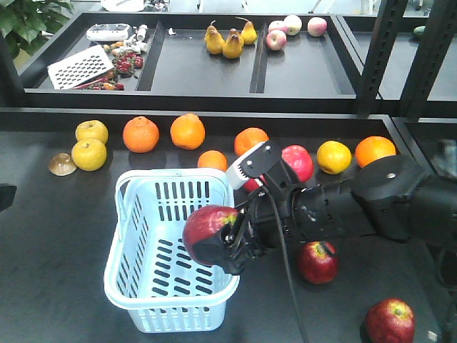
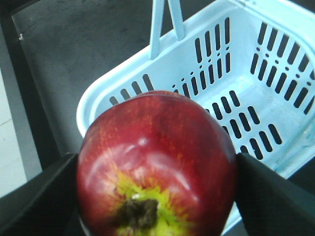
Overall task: Pick three apples into basket with both arms
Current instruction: 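Carry the red apple into the basket and release it, then move the right gripper to the second red apple and grasp it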
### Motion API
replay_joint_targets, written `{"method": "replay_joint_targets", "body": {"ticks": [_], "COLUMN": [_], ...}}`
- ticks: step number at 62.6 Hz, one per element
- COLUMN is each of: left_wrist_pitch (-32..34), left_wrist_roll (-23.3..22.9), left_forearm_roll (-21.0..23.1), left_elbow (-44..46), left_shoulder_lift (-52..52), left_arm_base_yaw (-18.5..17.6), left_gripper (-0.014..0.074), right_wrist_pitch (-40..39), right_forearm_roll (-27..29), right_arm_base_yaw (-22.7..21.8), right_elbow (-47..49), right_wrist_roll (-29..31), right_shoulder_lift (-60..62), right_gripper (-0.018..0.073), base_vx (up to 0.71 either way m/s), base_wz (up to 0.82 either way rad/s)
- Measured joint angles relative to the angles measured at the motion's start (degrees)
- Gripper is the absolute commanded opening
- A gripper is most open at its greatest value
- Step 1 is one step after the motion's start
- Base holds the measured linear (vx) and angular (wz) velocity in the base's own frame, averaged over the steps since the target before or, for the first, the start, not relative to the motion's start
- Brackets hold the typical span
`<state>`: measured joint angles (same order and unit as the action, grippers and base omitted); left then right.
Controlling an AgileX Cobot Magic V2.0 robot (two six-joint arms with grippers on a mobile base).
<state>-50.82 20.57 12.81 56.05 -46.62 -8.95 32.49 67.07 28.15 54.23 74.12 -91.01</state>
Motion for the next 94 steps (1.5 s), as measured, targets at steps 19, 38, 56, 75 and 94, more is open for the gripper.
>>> {"method": "replay_joint_targets", "body": {"ticks": [19, 38, 56, 75, 94], "left_wrist_pitch": [0.0, 0.0, 0.0, 0.0, 0.0], "left_wrist_roll": [0.0, 0.0, 0.0, 0.0, 0.0], "left_forearm_roll": [0.0, 0.0, 0.0, 0.0, 0.0], "left_elbow": [0.0, 0.0, 0.0, 0.0, 0.0], "left_shoulder_lift": [0.0, 0.0, 0.0, 0.0, 0.0], "left_arm_base_yaw": [0.0, 0.0, 0.0, 0.0, 0.0], "left_gripper": [0.0565, 0.0565, 0.0565, 0.0565, 0.0565], "right_wrist_pitch": [-0.8, -1.0, -5.8, -6.5, -4.1], "right_forearm_roll": [5.7, 5.3, -10.9, -37.4, -41.4], "right_arm_base_yaw": [0.0, 0.0, 0.0, -8.1, -20.9], "right_elbow": [0.0, 0.0, 0.0, 0.0, 0.0], "right_wrist_roll": [5.9, 5.8, -10.5, -40.6, -43.8], "right_shoulder_lift": [-2.9, -2.5, 5.8, 6.9, -1.4], "right_gripper": [0.0706, 0.0669, 0.0622, 0.0614, 0.0606], "base_vx": [0.00, 0.00, 0.00, 0.00, 0.00], "base_wz": [0.00, 0.00, 0.00, 0.00, 0.00]}}
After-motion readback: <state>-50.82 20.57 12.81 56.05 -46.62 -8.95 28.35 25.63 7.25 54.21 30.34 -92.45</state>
